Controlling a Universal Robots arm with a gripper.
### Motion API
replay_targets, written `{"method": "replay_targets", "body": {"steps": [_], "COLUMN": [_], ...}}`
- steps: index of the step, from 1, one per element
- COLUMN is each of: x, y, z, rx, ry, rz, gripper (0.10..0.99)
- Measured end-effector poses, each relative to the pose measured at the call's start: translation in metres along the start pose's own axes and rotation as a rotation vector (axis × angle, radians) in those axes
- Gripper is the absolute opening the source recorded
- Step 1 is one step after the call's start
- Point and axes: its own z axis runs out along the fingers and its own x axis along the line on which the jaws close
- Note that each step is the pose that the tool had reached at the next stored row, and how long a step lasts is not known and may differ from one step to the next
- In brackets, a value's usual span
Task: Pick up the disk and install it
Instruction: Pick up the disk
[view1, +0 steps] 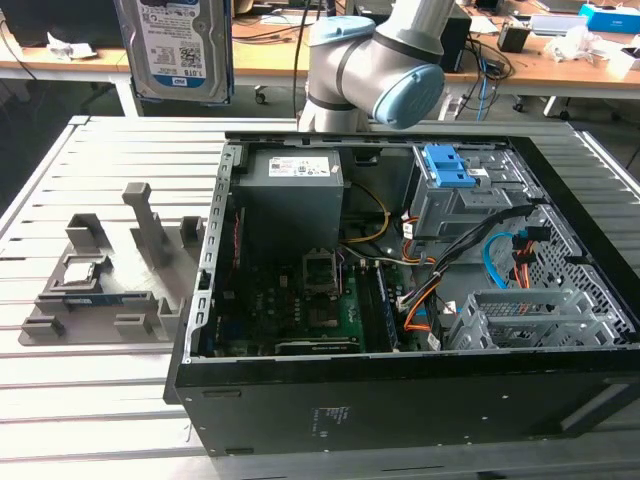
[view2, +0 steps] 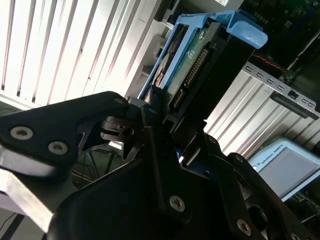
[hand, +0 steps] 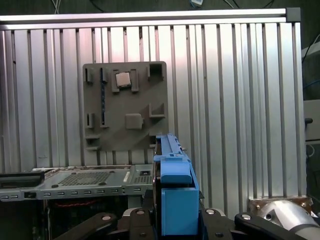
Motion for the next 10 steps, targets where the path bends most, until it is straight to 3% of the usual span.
{"method": "replay_targets", "body": {"steps": [7,10], "x": [-0.0028,-0.0042], "y": [-0.0298,-0.0469], "z": [-0.0004,-0.0006], "rx": [0.000,0.000], "ry": [0.0001,0.0001], "rz": [0.000,0.000], "gripper": [0.365,0.365]}}
